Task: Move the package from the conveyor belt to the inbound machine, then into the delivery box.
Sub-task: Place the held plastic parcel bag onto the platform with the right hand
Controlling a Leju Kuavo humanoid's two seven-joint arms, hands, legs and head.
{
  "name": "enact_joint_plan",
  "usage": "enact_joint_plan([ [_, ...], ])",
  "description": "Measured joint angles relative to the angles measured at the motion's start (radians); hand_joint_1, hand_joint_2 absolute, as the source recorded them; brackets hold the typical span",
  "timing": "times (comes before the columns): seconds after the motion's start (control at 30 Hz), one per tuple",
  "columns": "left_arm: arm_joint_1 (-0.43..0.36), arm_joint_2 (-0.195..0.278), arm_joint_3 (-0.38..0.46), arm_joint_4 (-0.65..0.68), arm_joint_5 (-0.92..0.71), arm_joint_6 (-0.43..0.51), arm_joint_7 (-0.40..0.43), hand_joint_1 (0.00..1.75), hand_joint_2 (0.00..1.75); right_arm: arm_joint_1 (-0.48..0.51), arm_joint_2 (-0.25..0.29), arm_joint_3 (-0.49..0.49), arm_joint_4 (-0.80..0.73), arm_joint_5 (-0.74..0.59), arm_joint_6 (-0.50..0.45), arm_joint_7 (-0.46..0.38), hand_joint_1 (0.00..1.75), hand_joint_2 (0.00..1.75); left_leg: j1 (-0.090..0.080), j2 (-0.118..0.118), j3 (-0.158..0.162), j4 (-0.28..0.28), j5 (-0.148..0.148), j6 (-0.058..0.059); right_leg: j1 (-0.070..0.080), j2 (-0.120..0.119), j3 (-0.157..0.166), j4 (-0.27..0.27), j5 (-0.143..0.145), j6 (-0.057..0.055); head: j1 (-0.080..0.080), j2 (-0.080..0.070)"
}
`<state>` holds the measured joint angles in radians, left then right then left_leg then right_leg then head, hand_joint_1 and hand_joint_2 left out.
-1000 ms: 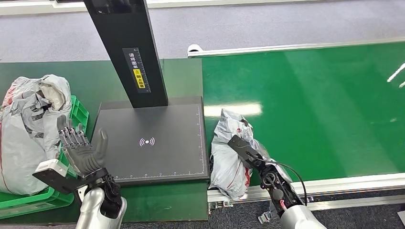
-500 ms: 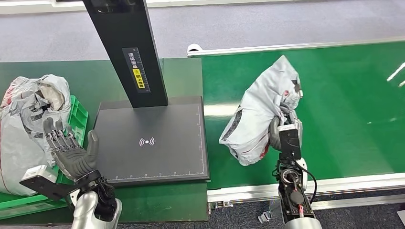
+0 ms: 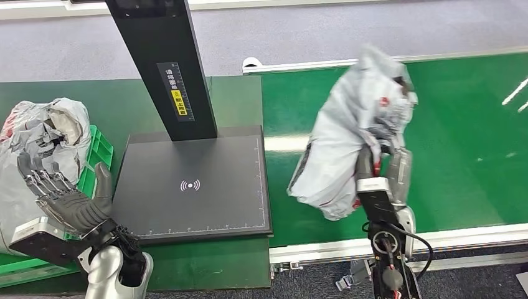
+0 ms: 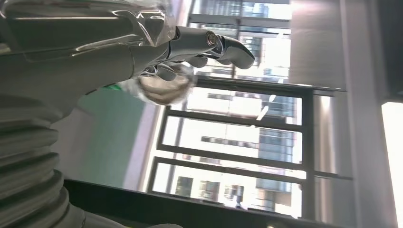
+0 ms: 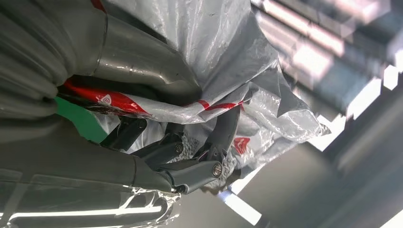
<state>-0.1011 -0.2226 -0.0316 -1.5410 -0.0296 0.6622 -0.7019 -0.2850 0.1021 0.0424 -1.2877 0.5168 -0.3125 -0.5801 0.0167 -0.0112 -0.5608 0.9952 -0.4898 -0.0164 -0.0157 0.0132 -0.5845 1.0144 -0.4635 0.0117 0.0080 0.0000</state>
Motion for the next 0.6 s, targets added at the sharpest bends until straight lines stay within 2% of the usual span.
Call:
enact_joint_plan([
  [0.13, -0.016, 0.019, -0.057, -0.023, 0.007, 0.026, 0.000, 0.00, 1.75, -0.125, -0.039, 0.116, 0.141, 0.097, 0.202, 0.121, 1.75, 1.75, 0.000, 0.000, -0.001, 0.000, 0.002, 0.001, 0.000, -0.001, 0.000, 0.000, 0.003, 0.001, 0.000, 0.000],
  [0.27, -0.033, 0.028, -0.084, -0.022, 0.023, 0.020, 0.000, 0.00, 1.75, -0.271, -0.066, 0.247, 0.350, 0.187, 0.337, 0.160, 1.75, 1.75, 0.000, -0.001, -0.001, 0.000, 0.004, 0.002, 0.000, -0.001, 0.000, 0.000, 0.005, 0.002, 0.000, 0.000],
  [0.43, -0.043, 0.033, -0.094, -0.022, 0.034, 0.009, 0.000, 0.00, 1.75, -0.393, -0.073, 0.379, 0.516, 0.223, 0.395, 0.164, 1.75, 1.75, 0.000, -0.002, -0.002, 0.001, 0.004, 0.001, 0.000, -0.001, -0.002, 0.000, 0.005, 0.002, 0.000, 0.000],
  [0.6, -0.044, 0.038, -0.100, -0.022, 0.035, 0.008, 0.000, 0.00, 1.75, -0.440, -0.080, 0.432, 0.591, 0.223, 0.397, 0.165, 1.75, 1.75, 0.000, -0.002, -0.004, 0.001, 0.004, 0.001, 0.000, -0.001, -0.004, 0.000, 0.005, 0.002, 0.000, 0.000],
])
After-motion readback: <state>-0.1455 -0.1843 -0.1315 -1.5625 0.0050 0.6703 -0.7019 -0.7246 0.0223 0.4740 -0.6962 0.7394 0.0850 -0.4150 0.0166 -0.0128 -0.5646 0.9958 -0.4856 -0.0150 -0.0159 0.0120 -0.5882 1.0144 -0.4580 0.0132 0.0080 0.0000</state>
